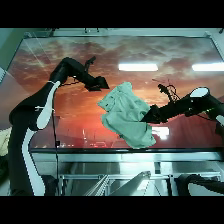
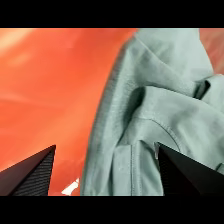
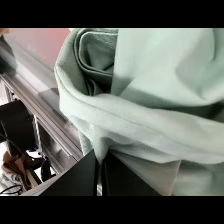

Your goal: Fold the shirts.

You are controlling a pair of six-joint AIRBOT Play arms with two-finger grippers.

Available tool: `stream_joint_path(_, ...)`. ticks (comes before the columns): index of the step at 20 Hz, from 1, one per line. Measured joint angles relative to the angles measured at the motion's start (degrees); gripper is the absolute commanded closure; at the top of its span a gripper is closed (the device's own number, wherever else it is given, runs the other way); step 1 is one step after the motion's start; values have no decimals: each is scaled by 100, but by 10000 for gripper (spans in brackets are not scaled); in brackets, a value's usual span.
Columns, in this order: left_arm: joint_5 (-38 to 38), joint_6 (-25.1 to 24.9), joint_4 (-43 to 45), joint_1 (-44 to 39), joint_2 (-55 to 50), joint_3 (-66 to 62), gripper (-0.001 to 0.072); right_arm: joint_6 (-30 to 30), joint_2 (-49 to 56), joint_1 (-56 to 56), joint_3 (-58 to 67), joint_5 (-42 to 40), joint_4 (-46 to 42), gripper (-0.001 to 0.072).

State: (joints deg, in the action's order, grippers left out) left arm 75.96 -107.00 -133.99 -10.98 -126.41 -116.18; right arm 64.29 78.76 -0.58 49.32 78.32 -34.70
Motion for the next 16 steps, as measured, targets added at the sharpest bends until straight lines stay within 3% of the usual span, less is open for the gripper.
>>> stream_joint_path(12,341,-13,-391,-210,-367,-13,15,-92,0,0,0,24,-2,689)
stream_joint_path(13,446,-9,-435,-254,-404,-11,207,-90,0,0,0,24,-2,689)
stream_joint_path(14,568,7,-413,-297,-428,-9,461,-92,0,0,0,22,-2,689)
stream_joint_path(15,702,13,-411,-343,-470,4,647,-92,0,0,0,24,-2,689)
stream_joint_path(16,785,9,-345,-387,-492,4,679,-92,0,0,0,22,-2,689)
